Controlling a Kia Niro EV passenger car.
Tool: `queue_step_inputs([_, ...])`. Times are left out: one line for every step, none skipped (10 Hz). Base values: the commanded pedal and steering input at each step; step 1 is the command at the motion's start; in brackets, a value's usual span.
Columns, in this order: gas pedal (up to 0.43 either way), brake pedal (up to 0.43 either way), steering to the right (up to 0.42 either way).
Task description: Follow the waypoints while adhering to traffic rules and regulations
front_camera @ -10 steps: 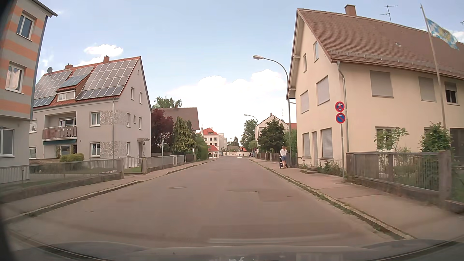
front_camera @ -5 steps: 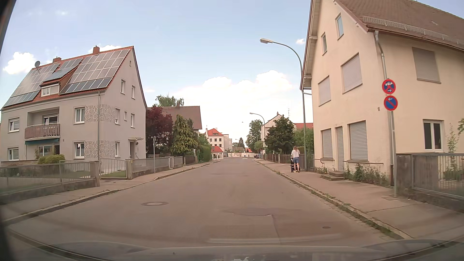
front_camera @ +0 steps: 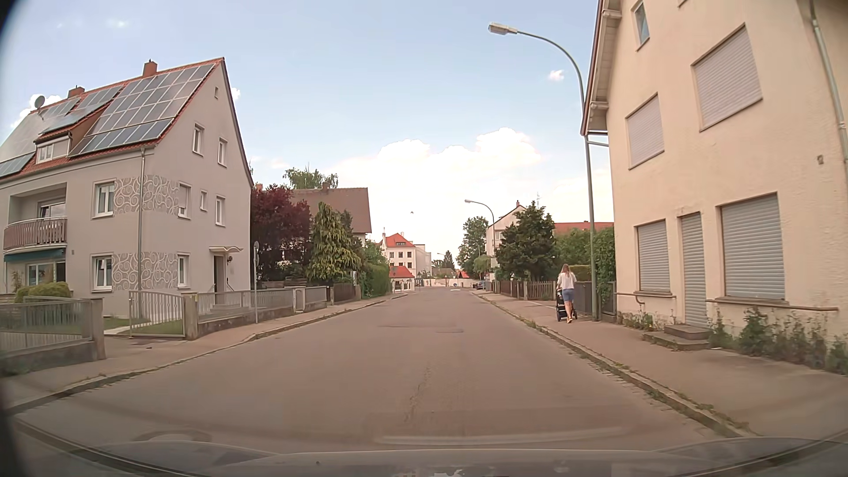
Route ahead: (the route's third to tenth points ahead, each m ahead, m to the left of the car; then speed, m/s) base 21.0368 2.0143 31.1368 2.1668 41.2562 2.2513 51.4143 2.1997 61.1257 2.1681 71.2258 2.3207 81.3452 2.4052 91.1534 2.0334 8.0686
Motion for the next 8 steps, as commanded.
queue_step_inputs([0.118,0.018,-0.008])
queue_step_inputs([0.118,0.018,-0.004])
queue_step_inputs([0.118,0.018,-0.001])
queue_step_inputs([0.118,0.018,0.000])
queue_step_inputs([0.118,0.018,0.002])
queue_step_inputs([0.118,0.018,0.003])
queue_step_inputs([0.118,0.018,0.003])
queue_step_inputs([0.118,0.018,0.003])
